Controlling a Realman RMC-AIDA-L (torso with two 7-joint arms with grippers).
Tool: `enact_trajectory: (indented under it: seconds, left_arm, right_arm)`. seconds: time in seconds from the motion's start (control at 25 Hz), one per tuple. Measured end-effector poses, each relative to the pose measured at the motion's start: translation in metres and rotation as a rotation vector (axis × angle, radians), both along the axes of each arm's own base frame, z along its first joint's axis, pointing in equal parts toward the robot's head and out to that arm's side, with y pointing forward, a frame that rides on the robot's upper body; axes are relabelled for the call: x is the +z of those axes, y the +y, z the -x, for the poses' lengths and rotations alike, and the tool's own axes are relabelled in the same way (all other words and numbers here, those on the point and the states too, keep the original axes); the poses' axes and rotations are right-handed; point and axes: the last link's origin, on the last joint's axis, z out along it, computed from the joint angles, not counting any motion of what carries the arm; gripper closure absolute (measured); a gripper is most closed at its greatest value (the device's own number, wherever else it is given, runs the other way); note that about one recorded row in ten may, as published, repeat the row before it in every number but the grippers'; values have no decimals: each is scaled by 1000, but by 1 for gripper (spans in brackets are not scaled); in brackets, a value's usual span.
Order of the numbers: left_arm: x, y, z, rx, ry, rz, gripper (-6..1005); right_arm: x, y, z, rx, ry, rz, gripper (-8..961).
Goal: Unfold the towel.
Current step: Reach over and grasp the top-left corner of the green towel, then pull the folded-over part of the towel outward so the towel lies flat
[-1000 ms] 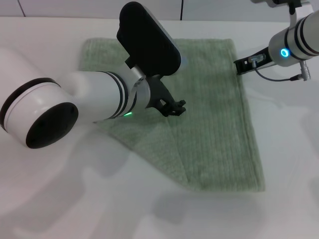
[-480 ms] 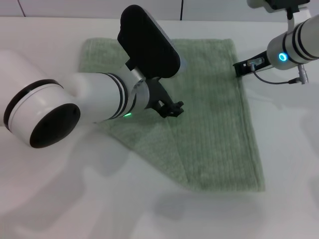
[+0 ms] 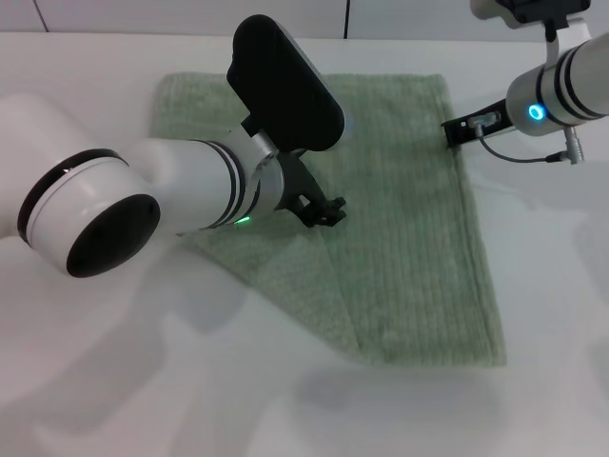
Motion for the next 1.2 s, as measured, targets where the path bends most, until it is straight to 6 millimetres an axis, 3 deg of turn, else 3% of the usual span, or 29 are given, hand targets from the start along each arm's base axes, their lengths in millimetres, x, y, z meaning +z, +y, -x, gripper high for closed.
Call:
enact_trajectory:
  seconds: [0.8, 1.12, 1.2]
  left_arm:
    - [-8, 17, 10, 40, 55, 6, 159]
    - [-6, 17, 1, 33, 37, -2, 159]
    - [-5, 18, 2, 38, 45, 0, 216]
  right_arm:
    - [-1, 0, 3, 7, -2, 7, 915]
    - [0, 1, 4, 9, -2, 5, 912]
    - [0, 1, 4, 9, -2, 5, 911]
